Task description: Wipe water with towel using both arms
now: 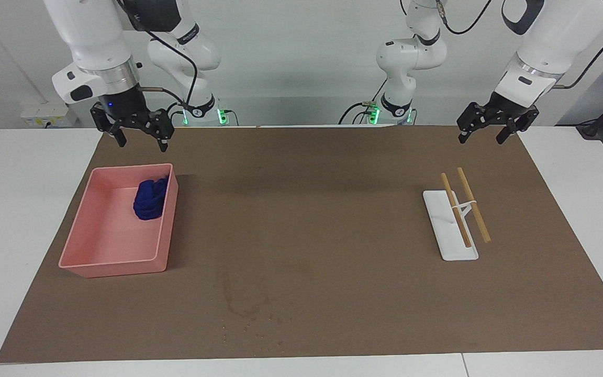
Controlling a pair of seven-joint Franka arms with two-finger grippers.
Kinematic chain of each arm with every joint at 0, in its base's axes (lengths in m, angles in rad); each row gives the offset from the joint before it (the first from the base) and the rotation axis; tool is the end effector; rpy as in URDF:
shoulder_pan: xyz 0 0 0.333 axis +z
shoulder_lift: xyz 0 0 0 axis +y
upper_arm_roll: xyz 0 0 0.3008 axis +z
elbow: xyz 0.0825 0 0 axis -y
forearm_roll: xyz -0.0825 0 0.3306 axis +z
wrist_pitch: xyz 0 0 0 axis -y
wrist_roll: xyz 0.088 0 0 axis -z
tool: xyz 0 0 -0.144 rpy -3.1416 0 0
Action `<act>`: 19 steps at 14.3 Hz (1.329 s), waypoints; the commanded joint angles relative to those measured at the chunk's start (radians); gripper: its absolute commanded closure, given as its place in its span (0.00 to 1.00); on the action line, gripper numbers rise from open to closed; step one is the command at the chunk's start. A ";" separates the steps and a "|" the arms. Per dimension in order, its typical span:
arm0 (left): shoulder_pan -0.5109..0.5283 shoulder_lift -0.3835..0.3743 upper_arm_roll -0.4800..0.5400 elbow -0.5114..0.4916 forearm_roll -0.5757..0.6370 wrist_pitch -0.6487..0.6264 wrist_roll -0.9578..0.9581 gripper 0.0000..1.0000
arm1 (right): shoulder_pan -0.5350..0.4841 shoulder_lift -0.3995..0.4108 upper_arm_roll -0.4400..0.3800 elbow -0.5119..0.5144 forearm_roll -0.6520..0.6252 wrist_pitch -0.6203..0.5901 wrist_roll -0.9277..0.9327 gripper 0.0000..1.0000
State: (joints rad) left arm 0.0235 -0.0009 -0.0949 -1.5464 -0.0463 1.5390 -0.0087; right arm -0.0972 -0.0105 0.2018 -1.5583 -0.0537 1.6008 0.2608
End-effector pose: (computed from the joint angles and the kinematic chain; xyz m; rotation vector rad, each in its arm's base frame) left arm 0.4959 -0.0423 0.5803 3.0941 -0.0991 -0.0129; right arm 0.5015 0.0456 0.5857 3.0854 -0.2411 0.0960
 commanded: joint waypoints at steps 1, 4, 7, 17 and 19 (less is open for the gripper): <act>0.007 -0.028 -0.003 -0.035 -0.006 0.024 -0.005 0.00 | -0.010 0.029 0.001 0.047 0.011 -0.031 0.014 0.00; 0.007 -0.028 -0.003 -0.035 -0.006 0.024 -0.005 0.00 | -0.010 0.026 -0.001 0.050 0.009 -0.065 0.014 0.00; 0.007 -0.028 -0.003 -0.035 -0.006 0.024 -0.005 0.00 | -0.009 0.020 0.001 0.046 0.008 -0.105 -0.001 0.01; 0.009 -0.028 -0.003 -0.035 -0.006 0.024 -0.005 0.00 | 0.067 0.006 -0.091 0.043 0.011 -0.139 -0.031 0.01; 0.009 -0.028 -0.003 -0.035 -0.006 0.024 -0.005 0.00 | 0.073 0.006 -0.094 0.038 0.011 -0.165 -0.034 0.01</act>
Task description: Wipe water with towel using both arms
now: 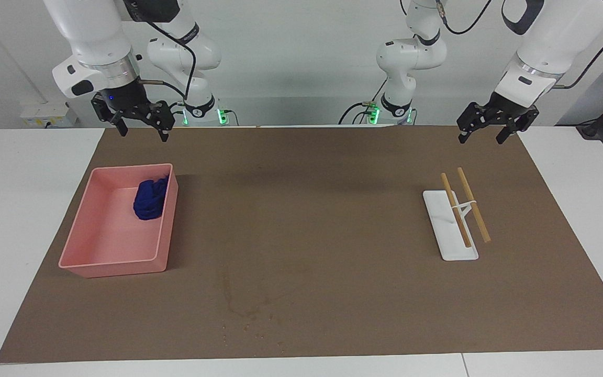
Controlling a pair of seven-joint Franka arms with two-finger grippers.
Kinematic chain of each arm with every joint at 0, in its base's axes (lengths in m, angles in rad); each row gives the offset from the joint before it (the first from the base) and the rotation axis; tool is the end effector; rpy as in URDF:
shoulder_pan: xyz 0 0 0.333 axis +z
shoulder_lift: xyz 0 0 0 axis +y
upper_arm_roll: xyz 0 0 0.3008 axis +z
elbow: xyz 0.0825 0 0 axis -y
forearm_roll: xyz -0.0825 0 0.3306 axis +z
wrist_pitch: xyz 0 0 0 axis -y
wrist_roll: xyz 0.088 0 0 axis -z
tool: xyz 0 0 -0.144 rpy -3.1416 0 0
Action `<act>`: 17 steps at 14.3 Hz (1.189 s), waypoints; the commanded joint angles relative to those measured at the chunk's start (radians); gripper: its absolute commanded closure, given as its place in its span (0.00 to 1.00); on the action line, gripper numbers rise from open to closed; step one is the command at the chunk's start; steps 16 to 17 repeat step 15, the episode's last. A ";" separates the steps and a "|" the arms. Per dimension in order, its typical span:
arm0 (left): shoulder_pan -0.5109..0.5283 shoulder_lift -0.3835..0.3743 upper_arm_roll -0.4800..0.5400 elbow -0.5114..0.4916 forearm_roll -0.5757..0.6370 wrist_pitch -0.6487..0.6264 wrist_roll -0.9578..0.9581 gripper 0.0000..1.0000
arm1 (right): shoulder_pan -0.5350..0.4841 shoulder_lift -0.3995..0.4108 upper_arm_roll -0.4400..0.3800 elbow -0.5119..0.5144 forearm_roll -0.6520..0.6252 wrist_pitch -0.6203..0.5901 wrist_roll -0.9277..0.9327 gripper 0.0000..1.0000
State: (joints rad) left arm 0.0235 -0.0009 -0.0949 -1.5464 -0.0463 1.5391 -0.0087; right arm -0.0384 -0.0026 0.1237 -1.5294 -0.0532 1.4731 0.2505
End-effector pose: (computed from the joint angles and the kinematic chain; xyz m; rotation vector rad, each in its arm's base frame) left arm 0.4960 -0.0423 0.5803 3.0941 -0.0991 -0.0128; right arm 0.4874 0.0337 0.5827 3.0682 -0.2598 -0.0678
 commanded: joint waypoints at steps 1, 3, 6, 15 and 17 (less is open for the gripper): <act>0.009 -0.028 -0.003 -0.035 -0.006 0.024 -0.005 0.00 | 0.015 -0.004 -0.016 -0.001 0.010 -0.042 -0.023 0.01; 0.009 -0.028 -0.003 -0.035 -0.006 0.024 -0.005 0.00 | 0.005 -0.010 -0.016 -0.012 0.012 -0.042 -0.034 0.01; 0.009 -0.028 -0.003 -0.035 -0.006 0.024 -0.005 0.00 | -0.001 -0.010 -0.016 -0.017 0.041 -0.036 -0.050 0.01; 0.009 -0.028 -0.003 -0.035 -0.006 0.024 -0.005 0.00 | 0.000 -0.014 -0.016 -0.029 0.041 -0.023 -0.051 0.01; 0.009 -0.028 -0.003 -0.035 -0.006 0.024 -0.005 0.00 | 0.000 -0.014 -0.016 -0.029 0.041 -0.023 -0.051 0.01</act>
